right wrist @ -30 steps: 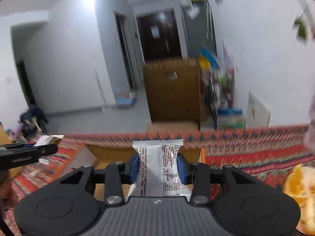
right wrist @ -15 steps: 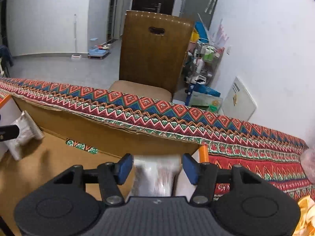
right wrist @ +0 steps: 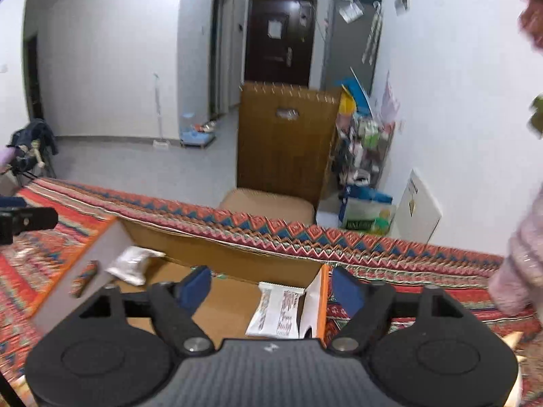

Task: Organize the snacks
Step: 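Carry both white packets into the orange box and open both grippers, then move both tools back over the snack pile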

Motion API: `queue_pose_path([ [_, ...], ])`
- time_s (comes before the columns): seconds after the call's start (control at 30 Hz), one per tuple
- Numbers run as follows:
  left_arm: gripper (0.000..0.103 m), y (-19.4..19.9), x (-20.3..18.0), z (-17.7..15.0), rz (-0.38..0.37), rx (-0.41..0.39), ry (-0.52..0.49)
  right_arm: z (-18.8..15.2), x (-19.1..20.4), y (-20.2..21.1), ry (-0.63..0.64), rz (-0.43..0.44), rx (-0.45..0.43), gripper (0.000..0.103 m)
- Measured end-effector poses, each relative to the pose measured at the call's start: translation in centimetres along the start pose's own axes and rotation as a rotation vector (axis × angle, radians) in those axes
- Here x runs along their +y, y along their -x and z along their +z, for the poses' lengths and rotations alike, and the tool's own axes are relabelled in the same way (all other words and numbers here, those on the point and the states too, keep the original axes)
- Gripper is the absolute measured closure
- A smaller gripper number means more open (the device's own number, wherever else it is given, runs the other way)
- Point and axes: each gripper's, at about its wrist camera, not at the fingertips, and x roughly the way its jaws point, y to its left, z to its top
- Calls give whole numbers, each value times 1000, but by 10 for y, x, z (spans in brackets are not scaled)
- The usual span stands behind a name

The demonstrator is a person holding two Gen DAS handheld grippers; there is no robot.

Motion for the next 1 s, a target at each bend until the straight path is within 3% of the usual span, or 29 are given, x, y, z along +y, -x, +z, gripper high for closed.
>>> queue_pose_path([
  [0.17, 4, 108, -5, -13, -49, -83, 2, -14, 6, 103, 9, 33, -80, 11],
  [0.23, 0, 151, -6, -27, -70, -108, -3, -26, 9, 142, 2, 37, -125, 0],
  [0.43, 0, 248, -12, -81, -83, -181, -48, -82, 17, 244, 4, 22, -248, 0],
  [0.53, 0, 293, -12, -129, -86, -257, -40, -121, 18, 283, -14, 40, -282, 0],
  [0.67, 0, 323, -10, -199, -99, -294, -27, -193, 27, 320, 10, 42, -343, 0],
  [0.83, 0, 346, -10, -295, -82, -314, -38, -288, 47, 343, -18, 60, -354, 0],
  [1.0, 0, 336, -17, -359, -51, -186, -45, -368, 65, 339, -46, -45, -299, 0],
])
